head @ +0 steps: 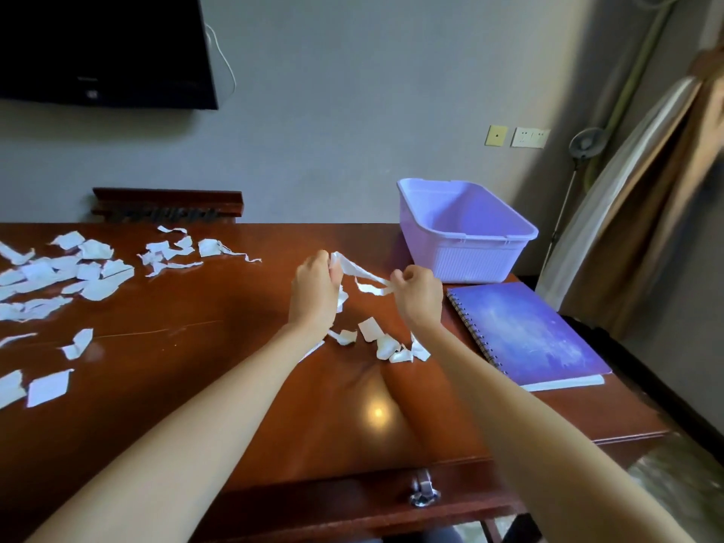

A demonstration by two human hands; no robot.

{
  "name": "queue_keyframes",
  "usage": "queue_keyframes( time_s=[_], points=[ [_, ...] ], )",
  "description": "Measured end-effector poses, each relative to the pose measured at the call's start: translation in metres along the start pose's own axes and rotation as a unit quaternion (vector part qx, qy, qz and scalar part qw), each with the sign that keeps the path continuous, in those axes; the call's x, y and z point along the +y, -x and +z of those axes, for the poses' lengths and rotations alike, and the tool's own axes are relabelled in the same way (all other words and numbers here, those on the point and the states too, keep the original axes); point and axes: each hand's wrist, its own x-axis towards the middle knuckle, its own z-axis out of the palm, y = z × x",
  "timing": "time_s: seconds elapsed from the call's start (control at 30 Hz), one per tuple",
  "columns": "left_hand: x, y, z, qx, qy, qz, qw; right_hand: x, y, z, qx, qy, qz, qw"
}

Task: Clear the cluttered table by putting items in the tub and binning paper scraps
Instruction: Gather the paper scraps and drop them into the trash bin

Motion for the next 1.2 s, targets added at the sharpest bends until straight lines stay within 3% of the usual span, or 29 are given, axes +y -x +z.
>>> queue_keyframes(
  time_s=[0.27,0.57,0.8,0.97,1.1,1.2],
  points=[
    [0.044,0.017,-0.015,0.015,0.107,0.010,0.994,-0.004,0.005,-0.027,0.040,-0.126,0.044,0.990],
    [0.137,0.103,0.003,-0.047,0.249,0.058,0.966,0.049,0.052,-0.129,0.155,-0.235,0.112,0.953],
    [0.195,0.232,0.041,-0.197,0.321,0.083,0.923,0.143,0.147,-0.219,0.235,-0.231,0.197,0.923],
    [0.192,0.326,0.095,-0.361,0.288,0.045,0.886,0.232,0.219,-0.247,0.230,-0.193,0.299,0.906],
    [0.173,0.381,0.140,-0.479,0.214,-0.073,0.848,0.294,0.254,-0.227,0.162,-0.192,0.422,0.871],
    [0.154,0.406,0.172,-0.506,0.147,-0.171,0.833,0.337,0.269,-0.198,0.140,-0.229,0.520,0.811]
  ],
)
